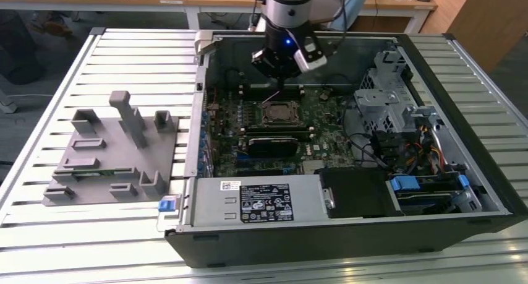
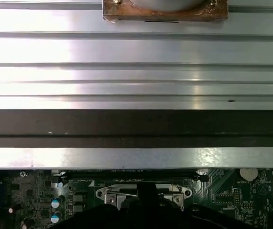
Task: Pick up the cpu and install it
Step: 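Install the first cpu locking lever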
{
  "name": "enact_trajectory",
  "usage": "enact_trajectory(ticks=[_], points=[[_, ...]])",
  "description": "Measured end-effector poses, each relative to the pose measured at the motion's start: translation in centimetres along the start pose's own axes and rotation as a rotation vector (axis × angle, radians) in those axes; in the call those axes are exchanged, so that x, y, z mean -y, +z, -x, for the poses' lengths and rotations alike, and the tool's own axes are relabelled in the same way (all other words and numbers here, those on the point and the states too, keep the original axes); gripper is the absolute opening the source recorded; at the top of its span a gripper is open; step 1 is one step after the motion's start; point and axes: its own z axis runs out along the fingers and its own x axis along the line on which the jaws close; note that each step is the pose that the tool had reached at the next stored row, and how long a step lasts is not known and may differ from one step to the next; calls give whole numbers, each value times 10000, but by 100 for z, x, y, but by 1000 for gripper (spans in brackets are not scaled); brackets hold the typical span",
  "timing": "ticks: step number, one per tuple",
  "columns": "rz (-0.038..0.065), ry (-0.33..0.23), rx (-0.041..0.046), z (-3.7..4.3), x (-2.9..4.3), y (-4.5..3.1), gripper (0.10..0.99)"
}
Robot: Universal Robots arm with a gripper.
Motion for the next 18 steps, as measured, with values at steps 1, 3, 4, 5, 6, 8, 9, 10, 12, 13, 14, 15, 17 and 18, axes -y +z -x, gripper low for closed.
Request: enact_trajectory(ticks=[1,3,4,5,6,8,9,10,12,13,14,15,17,18], points=[[1,0,1,9,1,6,106],[1,1,-3,29,2,21,106],[1,1,-6,39,2,29,106],[0,1,-9,49,3,36,106],[0,1,-12,59,3,43,106],[-1,2,-18,79,4,58,106],[-2,2,-22,89,4,66,106],[-4,3,-26,98,4,75,106],[-6,3,-34,115,6,94,106],[-7,4,-39,123,6,104,106],[-7,4,-44,131,7,114,106],[-7,5,-48,137,7,124,106],[-7,5,-53,141,9,145,106],[-7,7,-54,140,11,157,106]])
